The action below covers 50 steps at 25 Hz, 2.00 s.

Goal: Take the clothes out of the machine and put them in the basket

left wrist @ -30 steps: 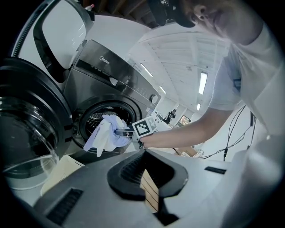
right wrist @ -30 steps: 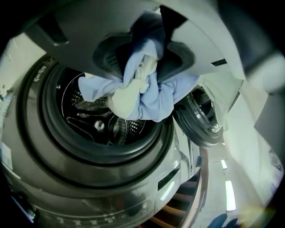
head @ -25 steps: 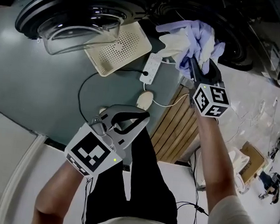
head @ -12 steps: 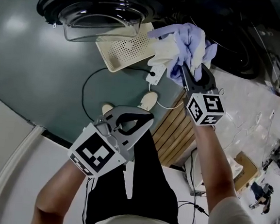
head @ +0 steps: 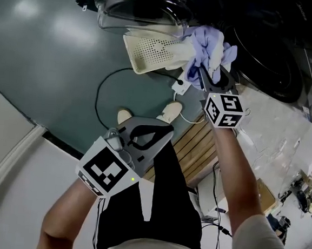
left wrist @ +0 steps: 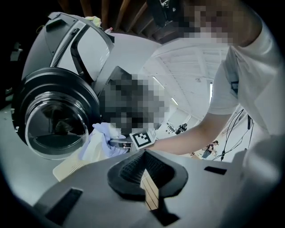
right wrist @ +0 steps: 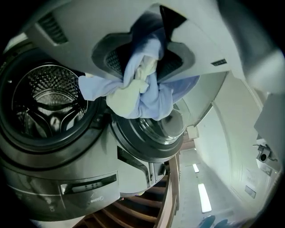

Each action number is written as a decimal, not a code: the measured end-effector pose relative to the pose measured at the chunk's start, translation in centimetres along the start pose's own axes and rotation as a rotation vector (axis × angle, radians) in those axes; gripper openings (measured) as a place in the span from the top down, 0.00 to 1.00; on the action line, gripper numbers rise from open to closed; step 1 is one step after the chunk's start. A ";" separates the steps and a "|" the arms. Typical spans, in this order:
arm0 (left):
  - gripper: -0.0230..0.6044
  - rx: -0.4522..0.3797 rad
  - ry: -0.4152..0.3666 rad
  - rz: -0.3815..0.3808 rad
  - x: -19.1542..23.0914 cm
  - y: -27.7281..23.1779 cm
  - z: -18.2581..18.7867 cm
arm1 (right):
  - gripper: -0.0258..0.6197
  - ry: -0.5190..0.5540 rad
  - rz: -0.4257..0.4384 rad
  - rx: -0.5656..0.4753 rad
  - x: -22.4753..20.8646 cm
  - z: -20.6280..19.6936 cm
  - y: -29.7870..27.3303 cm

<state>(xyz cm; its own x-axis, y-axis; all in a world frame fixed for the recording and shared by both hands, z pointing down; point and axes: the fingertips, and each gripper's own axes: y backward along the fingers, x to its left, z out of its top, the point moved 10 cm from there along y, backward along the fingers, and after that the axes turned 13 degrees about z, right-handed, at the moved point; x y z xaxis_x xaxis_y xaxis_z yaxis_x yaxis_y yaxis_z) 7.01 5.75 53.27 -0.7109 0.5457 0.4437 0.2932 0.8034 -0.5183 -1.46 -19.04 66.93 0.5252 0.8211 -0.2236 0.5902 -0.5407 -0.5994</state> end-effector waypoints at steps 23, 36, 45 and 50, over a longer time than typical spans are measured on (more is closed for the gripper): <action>0.97 0.025 -0.001 0.017 3.0 -2.8 -2.6 | 0.69 -0.037 0.084 0.182 -3.1 -7.7 -15.8; 0.97 0.077 -0.039 0.001 4.5 -9.0 -1.6 | 0.69 -0.088 0.165 0.232 -5.9 -11.4 -21.5; 0.97 0.064 -0.054 0.008 6.1 -11.8 -1.1 | 0.68 -0.094 0.200 0.257 -7.9 -13.2 -24.1; 0.97 0.071 -0.042 0.008 6.7 -12.4 -1.7 | 0.63 -0.095 0.220 0.255 -8.0 -13.7 -24.8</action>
<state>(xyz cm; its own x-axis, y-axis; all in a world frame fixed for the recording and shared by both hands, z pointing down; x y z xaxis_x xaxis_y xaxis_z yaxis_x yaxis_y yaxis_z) -0.31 -0.13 63.87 -0.7351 0.5406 0.4092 0.2537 0.7791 -0.5733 -11.89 -14.70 94.08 0.5564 0.7095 -0.4324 0.2902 -0.6536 -0.6990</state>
